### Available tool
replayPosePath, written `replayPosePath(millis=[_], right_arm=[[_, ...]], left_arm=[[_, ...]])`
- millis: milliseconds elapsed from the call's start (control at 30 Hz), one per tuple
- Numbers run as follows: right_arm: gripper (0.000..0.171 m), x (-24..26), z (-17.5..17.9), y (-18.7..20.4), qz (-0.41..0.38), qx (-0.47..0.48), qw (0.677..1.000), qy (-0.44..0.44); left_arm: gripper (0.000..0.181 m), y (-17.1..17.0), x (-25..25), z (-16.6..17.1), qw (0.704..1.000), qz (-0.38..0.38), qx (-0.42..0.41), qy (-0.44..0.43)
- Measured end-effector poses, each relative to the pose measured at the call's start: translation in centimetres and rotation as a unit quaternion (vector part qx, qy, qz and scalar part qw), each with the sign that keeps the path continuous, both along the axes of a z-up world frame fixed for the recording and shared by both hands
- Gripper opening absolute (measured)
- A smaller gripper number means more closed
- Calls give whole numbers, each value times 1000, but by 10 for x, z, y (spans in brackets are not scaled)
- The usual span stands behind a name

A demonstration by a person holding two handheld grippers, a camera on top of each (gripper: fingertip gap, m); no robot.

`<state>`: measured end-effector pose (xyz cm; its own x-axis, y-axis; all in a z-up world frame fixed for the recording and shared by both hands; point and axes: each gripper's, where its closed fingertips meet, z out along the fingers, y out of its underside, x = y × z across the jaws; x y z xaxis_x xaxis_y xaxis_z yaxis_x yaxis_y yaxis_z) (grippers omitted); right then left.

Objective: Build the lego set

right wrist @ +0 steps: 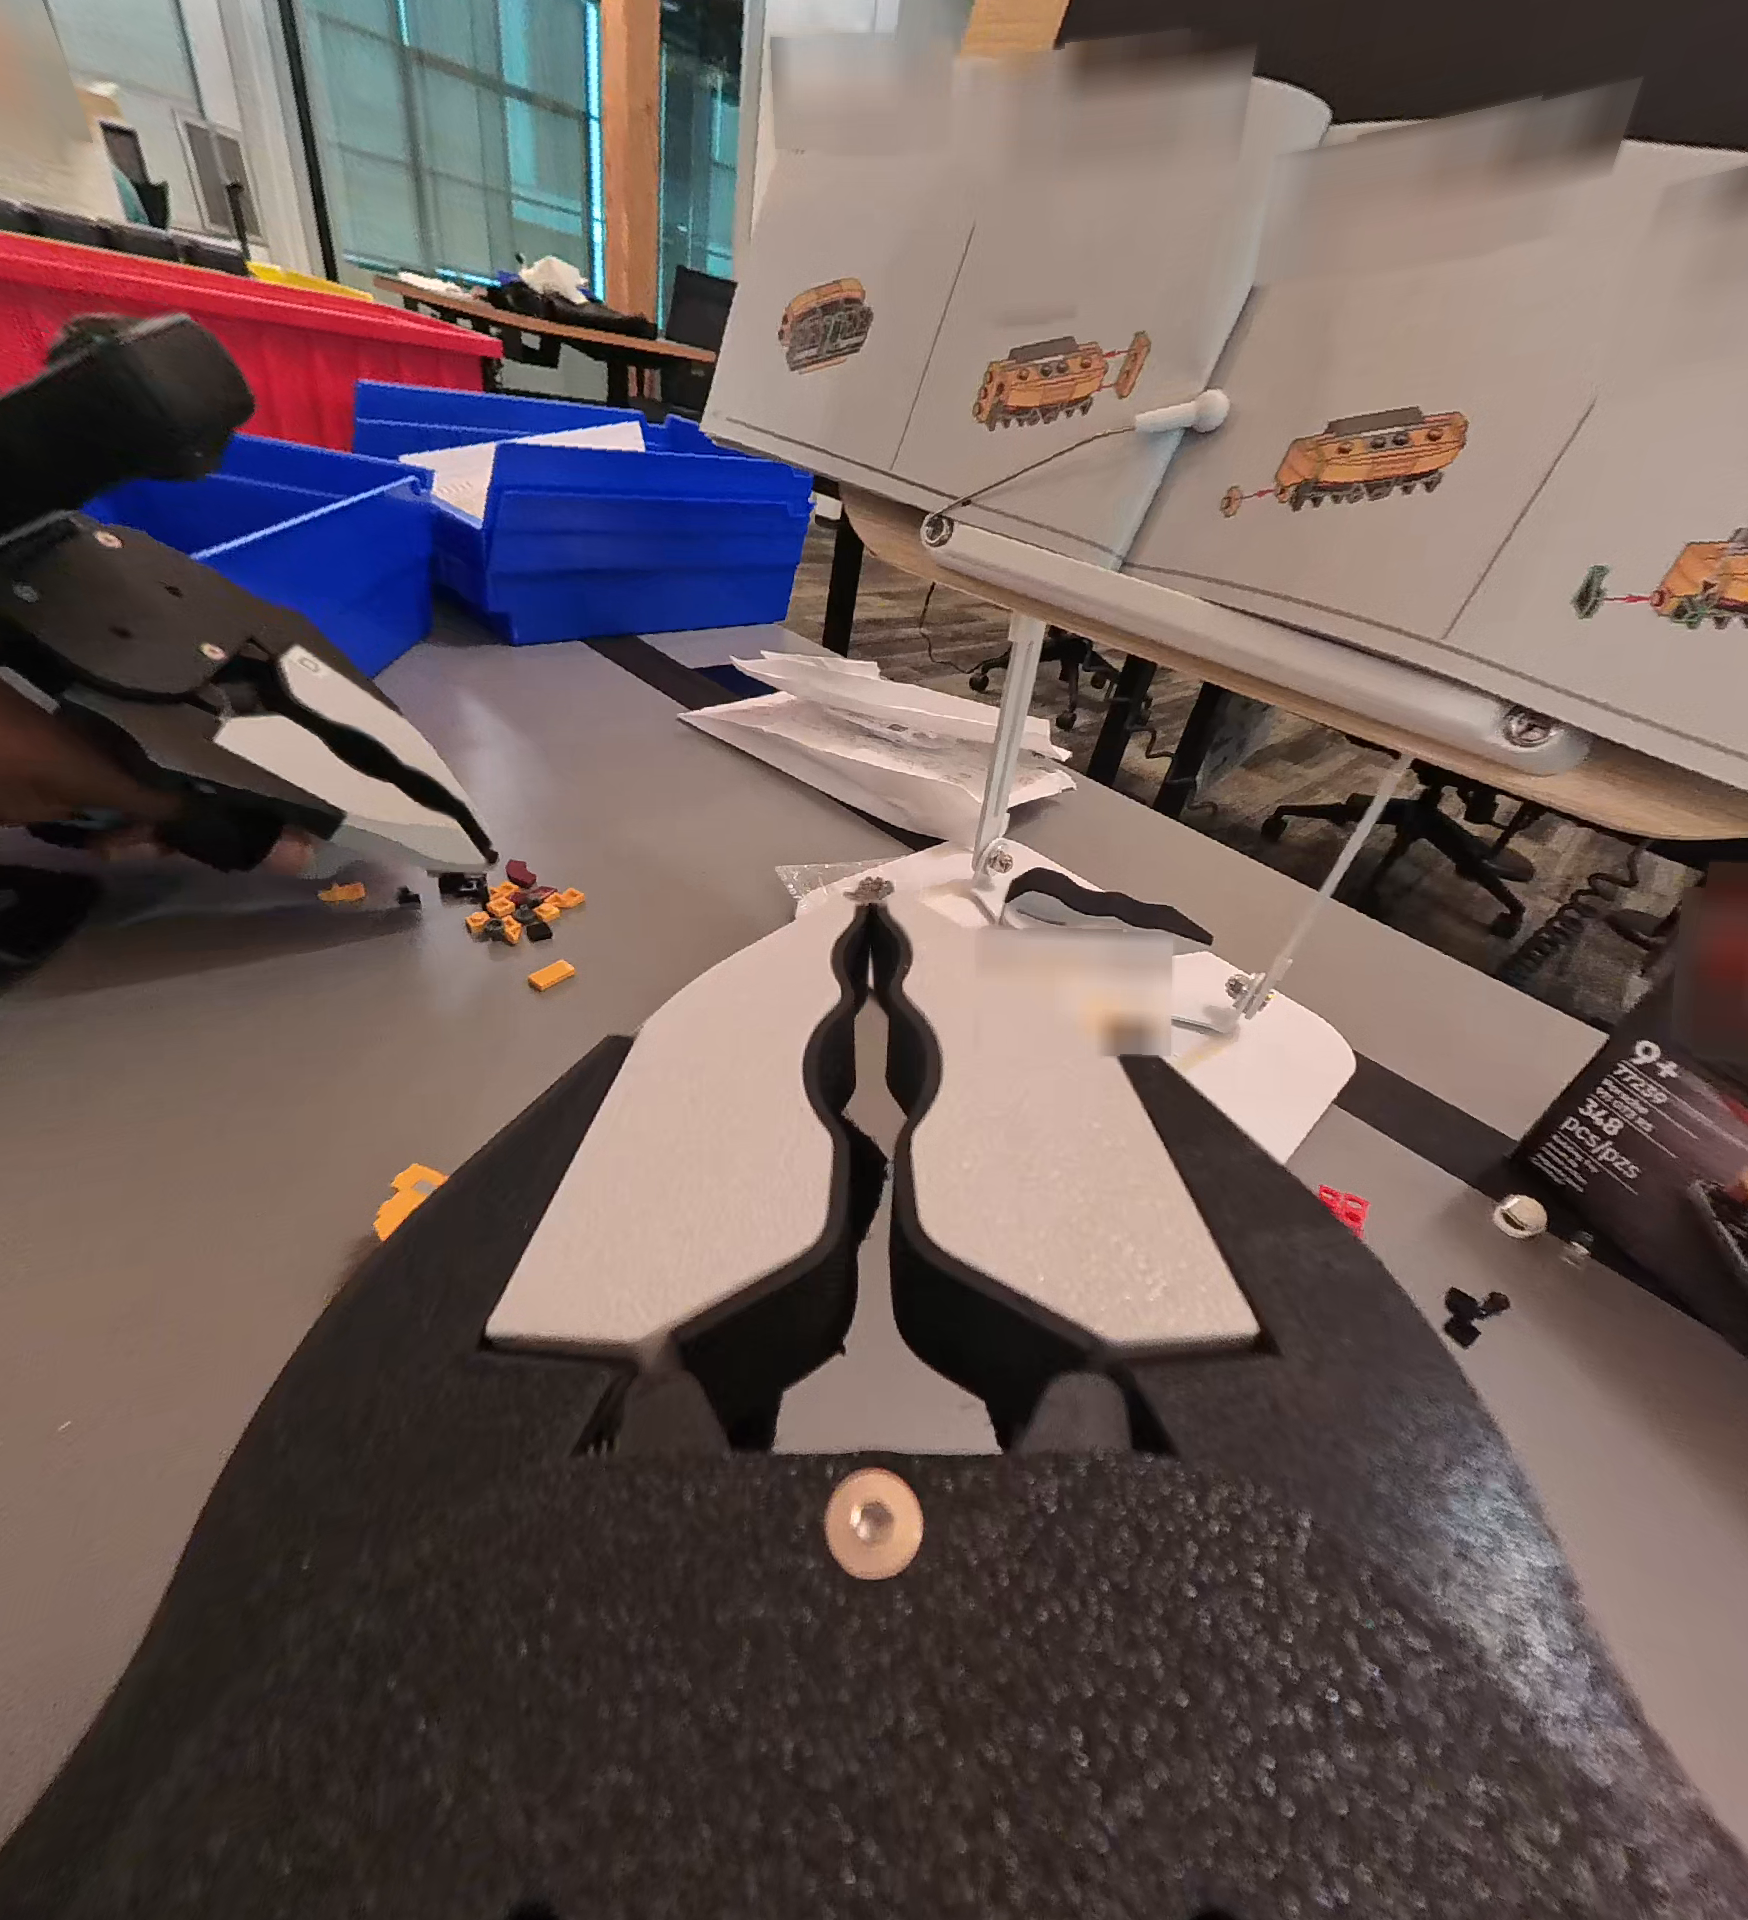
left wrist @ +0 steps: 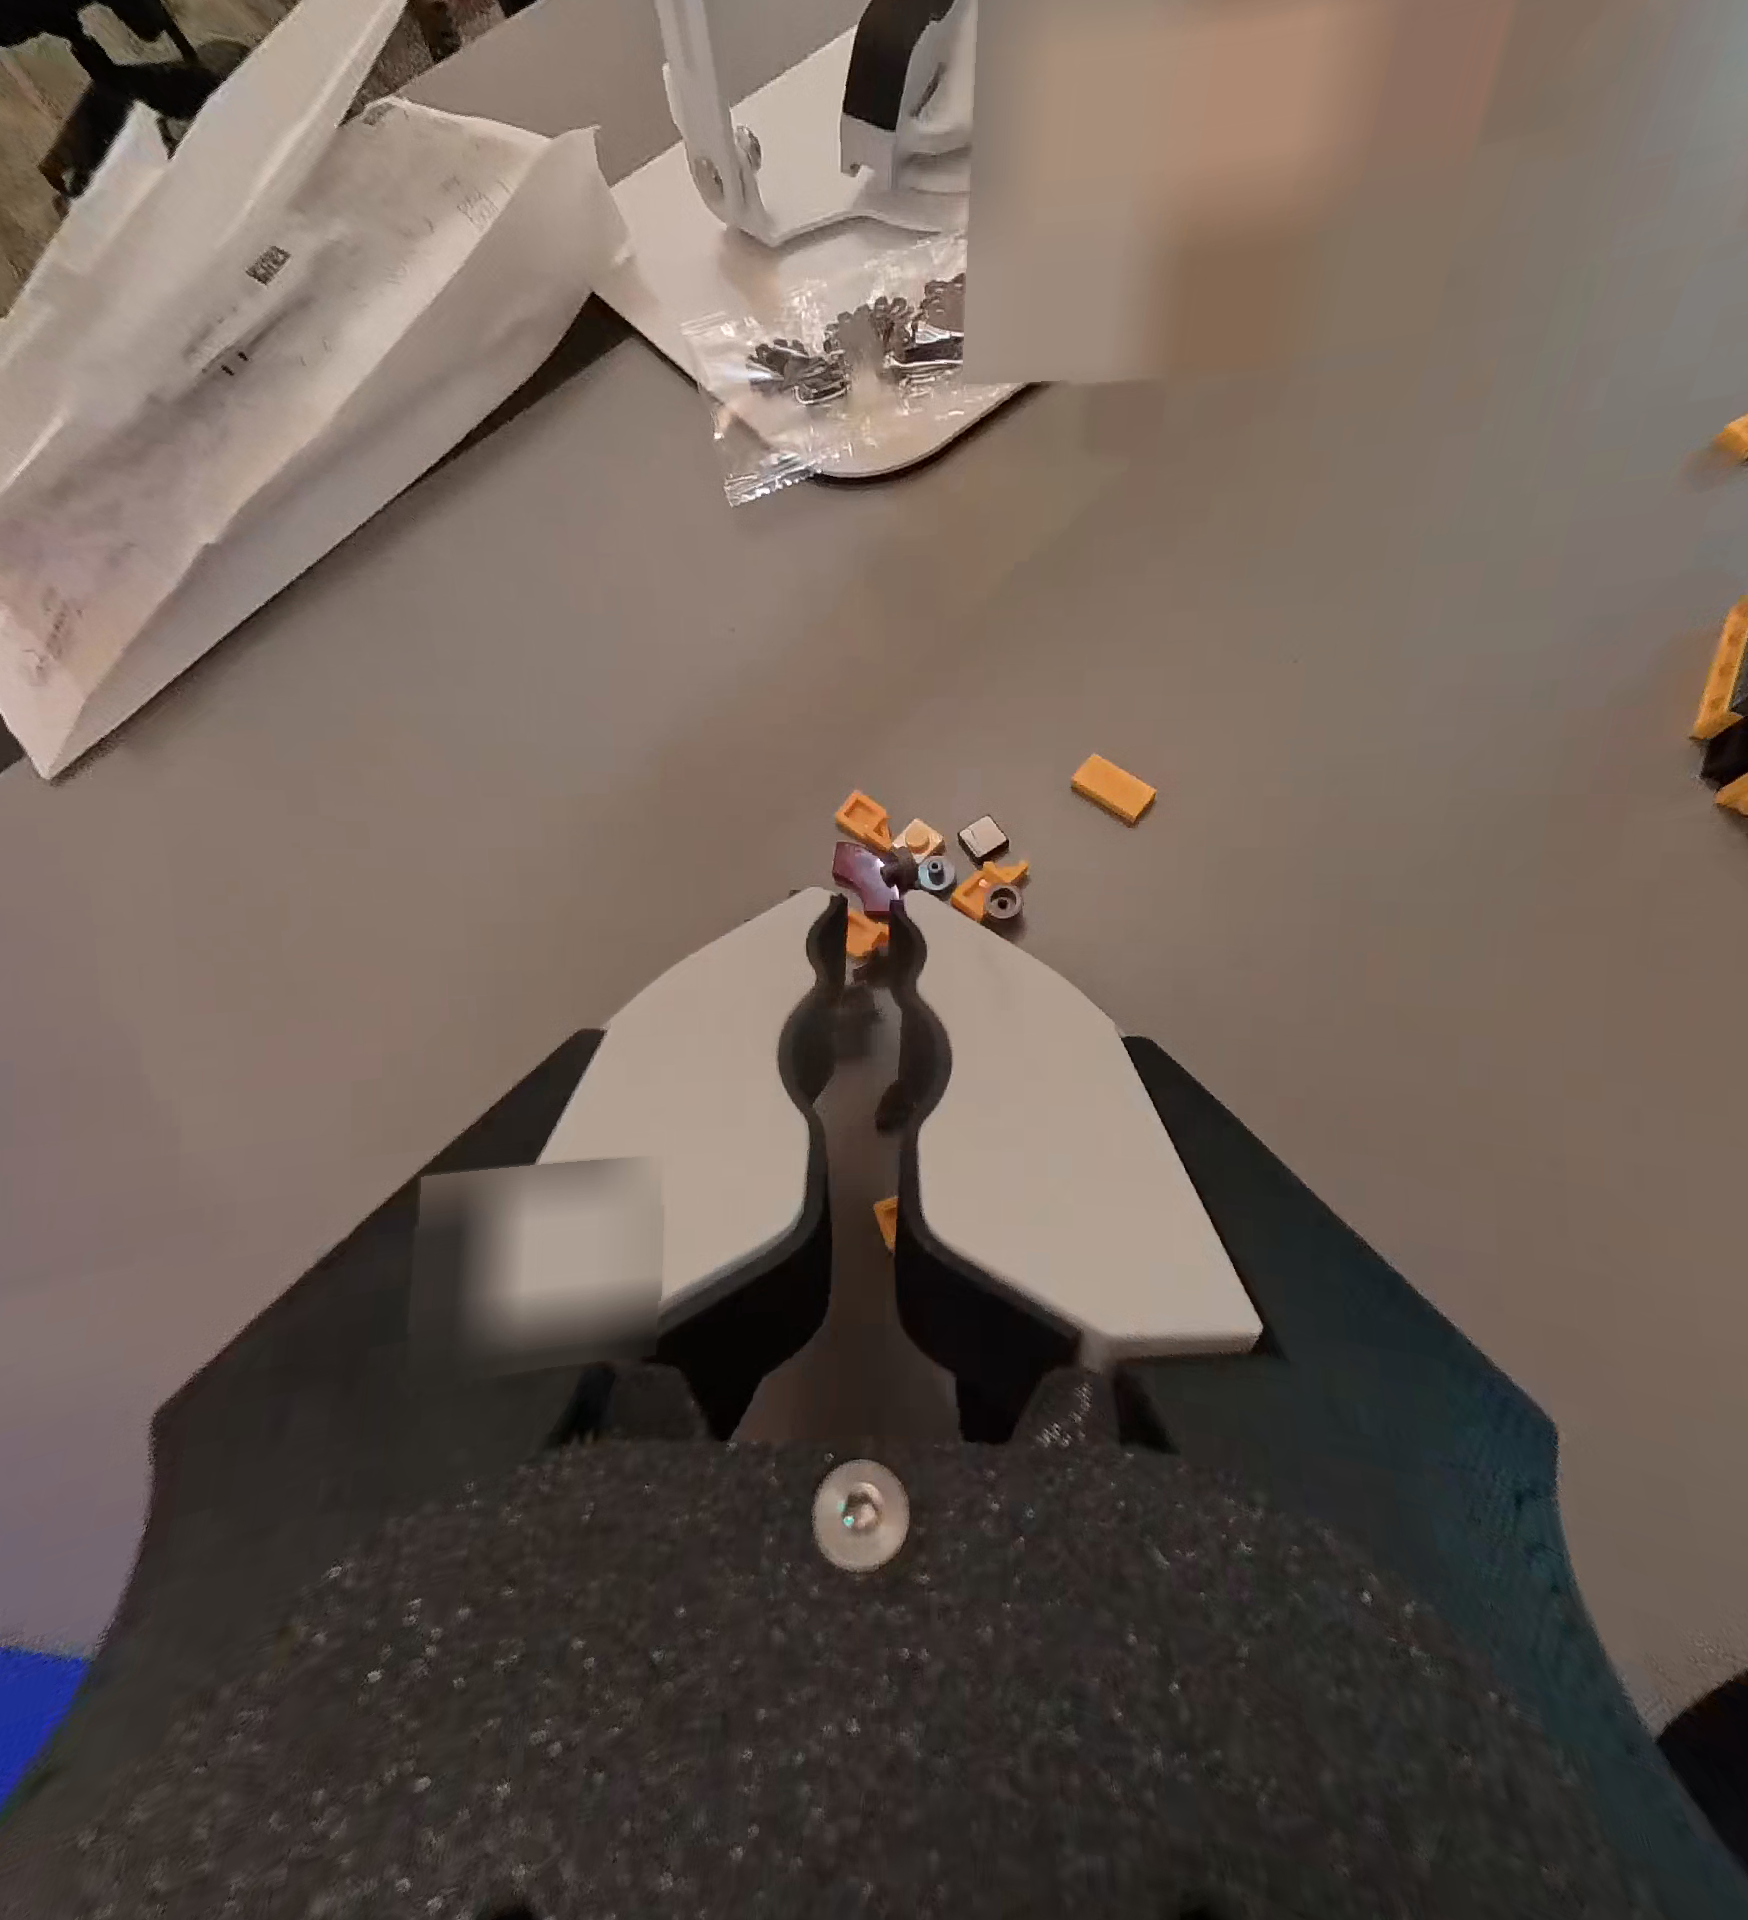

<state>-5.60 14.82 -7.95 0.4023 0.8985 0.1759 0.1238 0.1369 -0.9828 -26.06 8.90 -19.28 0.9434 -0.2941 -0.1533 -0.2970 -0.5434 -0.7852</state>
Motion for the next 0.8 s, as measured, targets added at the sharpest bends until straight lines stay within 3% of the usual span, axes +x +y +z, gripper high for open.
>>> replayPosePath(millis=[433, 800], right_arm=[[0, -5, -7, -4, 16, -4, 1000, -17], [0, -5, -11, -3, 20, -15, 999, -22]], left_arm=[[3, -9, -9, -18, 995, -3, -66, 68], [5, -15, -25, 11, 998, 32, -42, 36]])
